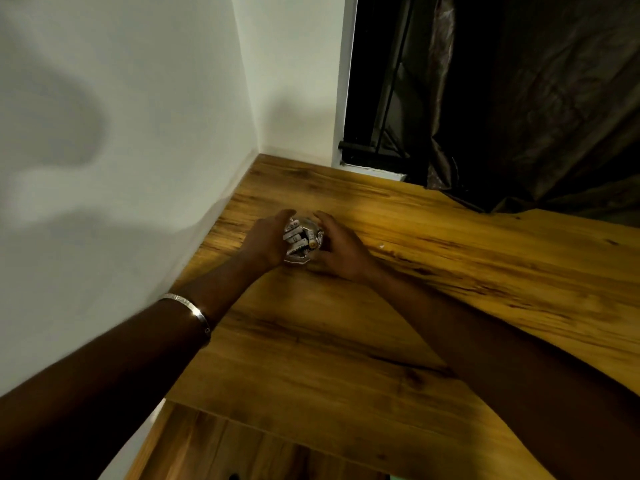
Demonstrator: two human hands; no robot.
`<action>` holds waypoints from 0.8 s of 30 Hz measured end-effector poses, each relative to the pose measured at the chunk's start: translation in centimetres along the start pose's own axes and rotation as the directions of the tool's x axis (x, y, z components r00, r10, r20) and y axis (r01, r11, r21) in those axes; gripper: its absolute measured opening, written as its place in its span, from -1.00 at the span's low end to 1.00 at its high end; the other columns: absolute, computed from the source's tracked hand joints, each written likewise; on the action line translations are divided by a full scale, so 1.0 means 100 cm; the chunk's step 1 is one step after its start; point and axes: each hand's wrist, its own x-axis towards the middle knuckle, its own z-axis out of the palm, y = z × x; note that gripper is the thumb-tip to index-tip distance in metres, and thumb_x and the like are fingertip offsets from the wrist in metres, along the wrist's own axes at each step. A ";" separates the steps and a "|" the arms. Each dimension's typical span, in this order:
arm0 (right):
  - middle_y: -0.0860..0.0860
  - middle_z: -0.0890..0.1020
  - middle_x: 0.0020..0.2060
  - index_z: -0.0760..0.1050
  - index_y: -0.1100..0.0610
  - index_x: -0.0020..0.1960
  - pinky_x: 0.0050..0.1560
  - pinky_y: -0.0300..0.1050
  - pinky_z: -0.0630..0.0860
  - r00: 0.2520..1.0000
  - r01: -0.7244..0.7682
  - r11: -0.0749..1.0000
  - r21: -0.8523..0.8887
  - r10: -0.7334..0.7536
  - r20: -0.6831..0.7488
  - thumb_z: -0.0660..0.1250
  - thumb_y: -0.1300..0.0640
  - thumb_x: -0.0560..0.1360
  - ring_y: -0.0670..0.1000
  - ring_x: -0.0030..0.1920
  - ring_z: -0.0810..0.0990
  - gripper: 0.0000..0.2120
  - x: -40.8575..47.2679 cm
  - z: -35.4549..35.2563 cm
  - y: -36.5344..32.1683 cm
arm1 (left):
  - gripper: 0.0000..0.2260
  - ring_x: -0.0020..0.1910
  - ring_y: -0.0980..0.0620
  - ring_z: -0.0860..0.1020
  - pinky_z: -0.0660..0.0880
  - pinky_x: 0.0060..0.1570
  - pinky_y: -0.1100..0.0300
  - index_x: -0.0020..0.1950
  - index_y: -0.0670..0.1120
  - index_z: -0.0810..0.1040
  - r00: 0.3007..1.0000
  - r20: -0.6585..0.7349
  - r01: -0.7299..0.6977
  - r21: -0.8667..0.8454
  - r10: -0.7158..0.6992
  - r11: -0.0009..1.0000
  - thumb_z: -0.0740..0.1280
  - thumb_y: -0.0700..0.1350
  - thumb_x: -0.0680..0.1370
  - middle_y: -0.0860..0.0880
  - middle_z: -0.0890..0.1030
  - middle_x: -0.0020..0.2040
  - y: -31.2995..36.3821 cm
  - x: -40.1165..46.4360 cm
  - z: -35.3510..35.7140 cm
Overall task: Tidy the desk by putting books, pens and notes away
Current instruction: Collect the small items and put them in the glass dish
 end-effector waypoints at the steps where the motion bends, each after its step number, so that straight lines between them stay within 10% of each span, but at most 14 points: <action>1: 0.12 0.38 0.43 0.12 0.13 0.54 0.29 -0.06 0.43 1.000 -0.006 1.000 -0.003 0.006 0.013 0.52 0.08 0.38 0.09 0.36 0.42 -0.13 0.000 0.001 0.000 | -0.41 0.27 -0.17 0.48 0.40 0.23 0.10 0.47 -0.07 0.30 1.000 0.006 0.007 -0.017 -0.007 1.000 0.39 -0.24 0.47 -0.19 0.51 0.31 -0.002 0.001 0.000; 9: 0.07 0.36 0.44 0.07 0.11 0.55 0.21 -0.24 0.35 0.997 -0.065 0.998 0.000 0.064 0.047 0.61 0.03 0.25 0.03 0.38 0.38 0.04 -0.001 0.003 -0.004 | -0.11 0.33 -0.08 0.45 0.42 0.31 0.01 0.47 0.00 0.26 0.982 0.189 0.049 -0.142 -0.022 0.989 0.59 0.08 0.23 -0.03 0.44 0.37 -0.039 0.015 0.014; 12: 0.05 0.40 0.42 0.11 0.12 0.54 0.24 -0.23 0.38 0.996 -0.083 0.997 0.000 0.083 0.027 0.61 0.02 0.24 0.02 0.37 0.41 0.03 -0.002 0.005 -0.007 | -0.31 0.32 -0.01 0.45 0.50 0.20 0.13 0.44 0.07 0.29 0.980 0.194 -0.031 -0.043 0.038 0.999 0.38 0.27 0.39 0.02 0.42 0.37 -0.049 0.021 0.026; 24: 0.07 0.45 0.38 0.24 0.13 0.48 0.26 -0.23 0.37 0.994 -0.055 0.998 0.022 0.057 -0.091 0.61 0.10 0.25 -0.03 0.32 0.43 -0.10 -0.018 0.008 -0.021 | 0.10 0.39 -0.14 0.36 0.32 0.36 0.06 0.55 -0.15 0.10 0.993 0.099 -0.047 -0.216 0.070 0.975 0.65 -0.05 0.16 -0.20 0.32 0.45 -0.037 0.012 0.022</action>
